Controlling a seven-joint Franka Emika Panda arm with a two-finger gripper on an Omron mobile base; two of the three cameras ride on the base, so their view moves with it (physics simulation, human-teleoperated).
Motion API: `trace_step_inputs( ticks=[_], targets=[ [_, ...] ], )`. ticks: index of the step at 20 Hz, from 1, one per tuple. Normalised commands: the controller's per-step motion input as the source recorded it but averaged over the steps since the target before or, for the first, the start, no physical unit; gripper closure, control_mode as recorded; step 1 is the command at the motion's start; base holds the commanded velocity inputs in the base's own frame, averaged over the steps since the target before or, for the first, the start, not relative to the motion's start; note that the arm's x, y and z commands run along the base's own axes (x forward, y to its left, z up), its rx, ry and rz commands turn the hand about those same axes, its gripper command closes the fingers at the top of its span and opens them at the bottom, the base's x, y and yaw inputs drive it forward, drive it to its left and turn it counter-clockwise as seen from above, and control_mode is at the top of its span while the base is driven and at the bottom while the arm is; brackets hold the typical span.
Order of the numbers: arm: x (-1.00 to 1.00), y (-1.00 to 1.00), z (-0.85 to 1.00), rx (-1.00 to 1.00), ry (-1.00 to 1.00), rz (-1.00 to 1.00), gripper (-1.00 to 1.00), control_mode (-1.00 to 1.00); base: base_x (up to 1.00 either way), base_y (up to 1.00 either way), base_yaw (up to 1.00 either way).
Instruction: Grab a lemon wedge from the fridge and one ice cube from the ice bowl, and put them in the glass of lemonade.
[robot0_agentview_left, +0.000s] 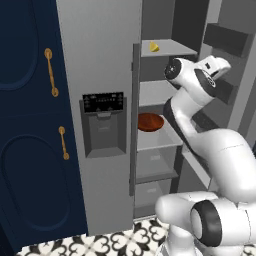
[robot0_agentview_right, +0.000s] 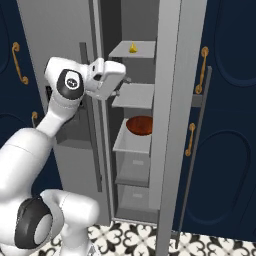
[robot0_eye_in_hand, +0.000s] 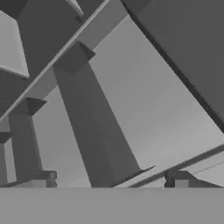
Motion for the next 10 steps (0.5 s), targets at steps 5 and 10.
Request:
trace_step_inputs(
  ticks=[5, 10],
  targets=[
    [0.00, 0.85, -0.17, 0.21, -0.16, 0.40, -1.00, -1.00, 0.00, 0.00, 0.00],
    [0.01, 0.65, -0.63, 0.34, -0.11, 0.45, -1.00, -1.00, 0.00, 0.00, 0.00]
  ],
)
